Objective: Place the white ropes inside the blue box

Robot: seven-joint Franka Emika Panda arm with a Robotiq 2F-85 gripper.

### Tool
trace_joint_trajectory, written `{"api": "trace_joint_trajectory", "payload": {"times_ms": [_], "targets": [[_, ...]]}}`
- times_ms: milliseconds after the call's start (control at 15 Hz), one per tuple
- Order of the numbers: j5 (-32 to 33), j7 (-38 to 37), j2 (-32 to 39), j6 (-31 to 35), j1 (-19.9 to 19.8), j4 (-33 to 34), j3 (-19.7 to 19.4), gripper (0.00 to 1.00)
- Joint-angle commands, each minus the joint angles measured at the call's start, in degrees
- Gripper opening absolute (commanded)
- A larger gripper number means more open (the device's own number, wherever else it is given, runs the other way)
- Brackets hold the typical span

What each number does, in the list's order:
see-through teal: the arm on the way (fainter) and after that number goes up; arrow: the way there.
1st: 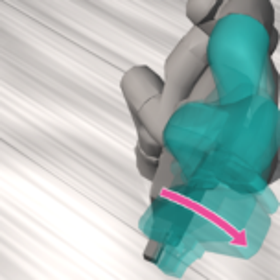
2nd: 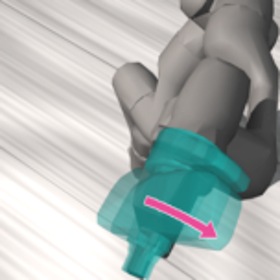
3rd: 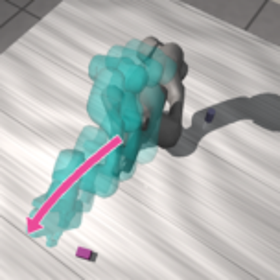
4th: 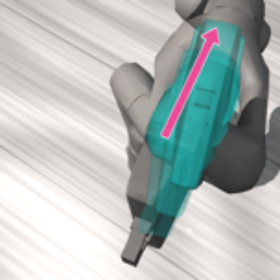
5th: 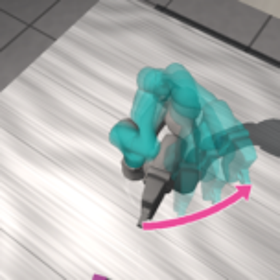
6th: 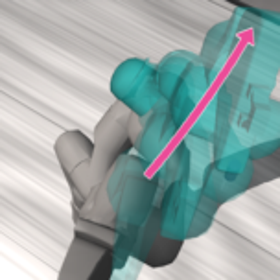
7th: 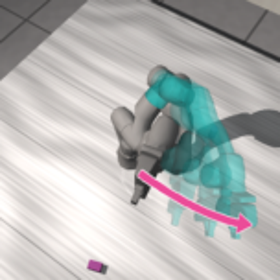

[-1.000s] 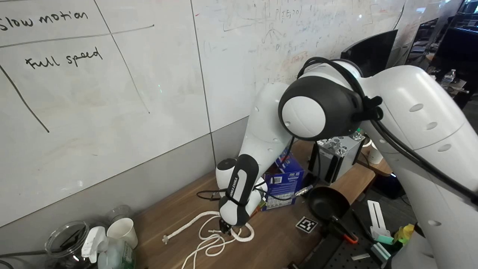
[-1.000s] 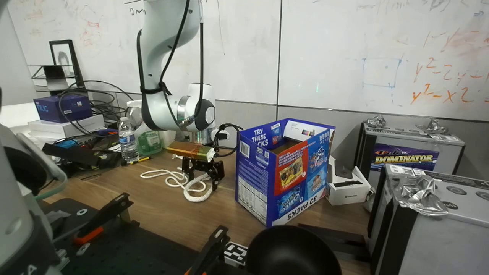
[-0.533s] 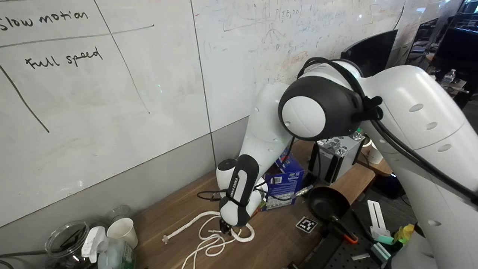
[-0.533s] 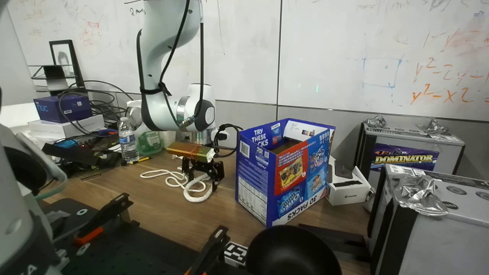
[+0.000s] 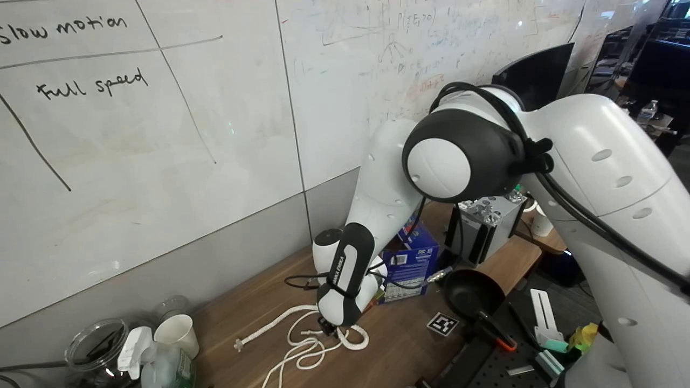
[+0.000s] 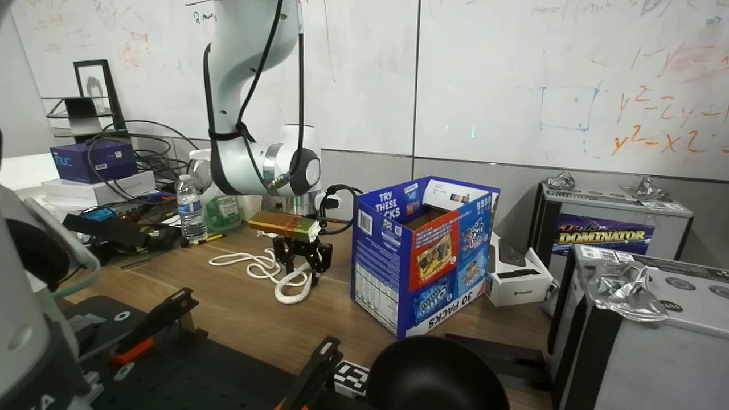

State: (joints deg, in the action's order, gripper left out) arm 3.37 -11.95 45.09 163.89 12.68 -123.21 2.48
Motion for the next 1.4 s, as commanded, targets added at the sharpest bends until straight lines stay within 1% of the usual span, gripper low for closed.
{"api": "trace_joint_trajectory", "payload": {"times_ms": [0,267,400,533,667,800,933,1000,1067,1133,1200,1333], "targets": [[-1.1,1.5,0.2,1.8,-0.1,-0.3,0.0,0.36],[-1.7,1.5,-0.4,0.5,-0.8,-0.3,0.7,0.07],[-2.7,1.9,-1.7,-0.2,-1.8,-1.1,1.8,0.03],[-3.5,2.6,-3.6,-1.0,-2.9,-2.2,3.2,0.07],[-4.3,3.7,-6.8,-1.4,-4.3,-4.5,5.1,0.07],[-5.2,4.4,-13.4,-2.4,-5.5,-8.7,6.9,0.07],[-6.2,4.1,-18.3,-2.6,-5.9,-11.2,8.0,0.07],[-6.7,3.1,-21.4,-3.2,-5.3,-12.6,7.7,0.07],[-6.6,1.5,-24.8,-4.0,-3.9,-14.2,6.7,0.07],[-5.9,-0.2,-28.0,-5.1,-2.5,-15.4,5.4,0.07],[-5.4,-1.6,-31.2,-6.4,-1.8,-16.4,4.8,0.07],[-2.6,-6.6,-37.7,-8.9,0.4,-18.3,2.5,0.07]]}}
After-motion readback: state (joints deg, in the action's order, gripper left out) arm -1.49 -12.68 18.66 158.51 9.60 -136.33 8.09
